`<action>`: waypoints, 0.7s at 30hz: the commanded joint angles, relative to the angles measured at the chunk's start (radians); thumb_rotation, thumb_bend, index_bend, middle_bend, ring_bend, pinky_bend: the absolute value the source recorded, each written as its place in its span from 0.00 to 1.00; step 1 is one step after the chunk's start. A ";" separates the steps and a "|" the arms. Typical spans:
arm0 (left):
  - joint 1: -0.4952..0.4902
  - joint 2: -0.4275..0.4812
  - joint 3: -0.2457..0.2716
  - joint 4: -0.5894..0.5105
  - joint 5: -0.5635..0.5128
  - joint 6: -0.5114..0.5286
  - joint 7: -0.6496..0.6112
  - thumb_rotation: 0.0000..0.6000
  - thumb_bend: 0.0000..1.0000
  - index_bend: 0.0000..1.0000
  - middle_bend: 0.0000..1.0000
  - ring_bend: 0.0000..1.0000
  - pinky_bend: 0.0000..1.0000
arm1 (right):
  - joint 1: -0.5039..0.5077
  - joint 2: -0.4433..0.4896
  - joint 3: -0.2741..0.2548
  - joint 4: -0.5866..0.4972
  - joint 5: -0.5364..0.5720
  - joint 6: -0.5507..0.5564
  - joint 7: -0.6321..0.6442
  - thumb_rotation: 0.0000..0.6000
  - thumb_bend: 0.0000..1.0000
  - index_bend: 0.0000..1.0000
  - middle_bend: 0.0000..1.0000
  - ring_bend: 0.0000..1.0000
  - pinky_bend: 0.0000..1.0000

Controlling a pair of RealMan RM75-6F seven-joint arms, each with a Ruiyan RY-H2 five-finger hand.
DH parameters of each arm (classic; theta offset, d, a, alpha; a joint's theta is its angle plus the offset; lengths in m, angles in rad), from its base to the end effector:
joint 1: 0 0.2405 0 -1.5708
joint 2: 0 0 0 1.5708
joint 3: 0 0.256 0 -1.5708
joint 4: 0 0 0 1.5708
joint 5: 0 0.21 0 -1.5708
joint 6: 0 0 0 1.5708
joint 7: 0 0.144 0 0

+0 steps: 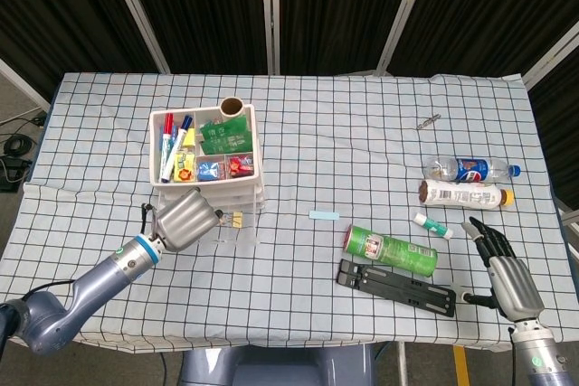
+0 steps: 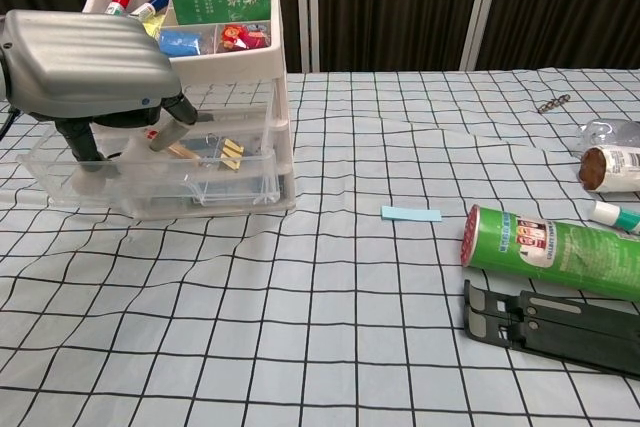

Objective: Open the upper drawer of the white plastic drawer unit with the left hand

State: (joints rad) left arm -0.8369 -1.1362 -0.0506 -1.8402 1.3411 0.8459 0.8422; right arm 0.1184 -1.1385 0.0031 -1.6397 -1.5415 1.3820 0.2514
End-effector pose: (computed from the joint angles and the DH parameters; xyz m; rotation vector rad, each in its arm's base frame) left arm -0.1146 0.3063 0.0562 -2.2659 -0.0392 -0.5744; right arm -0.3014 -0.1790 0.1281 1.4060 -1.2199 1.0646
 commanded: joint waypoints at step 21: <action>0.019 0.061 -0.003 -0.055 0.030 0.082 -0.036 1.00 0.33 0.61 0.89 0.77 0.64 | 0.000 0.000 -0.004 -0.004 -0.004 -0.003 -0.009 1.00 0.11 0.02 0.00 0.00 0.00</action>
State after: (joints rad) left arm -0.8214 -1.0846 -0.0508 -1.8866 1.3660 0.9201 0.8127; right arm 0.1185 -1.1388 -0.0012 -1.6438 -1.5453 1.3796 0.2424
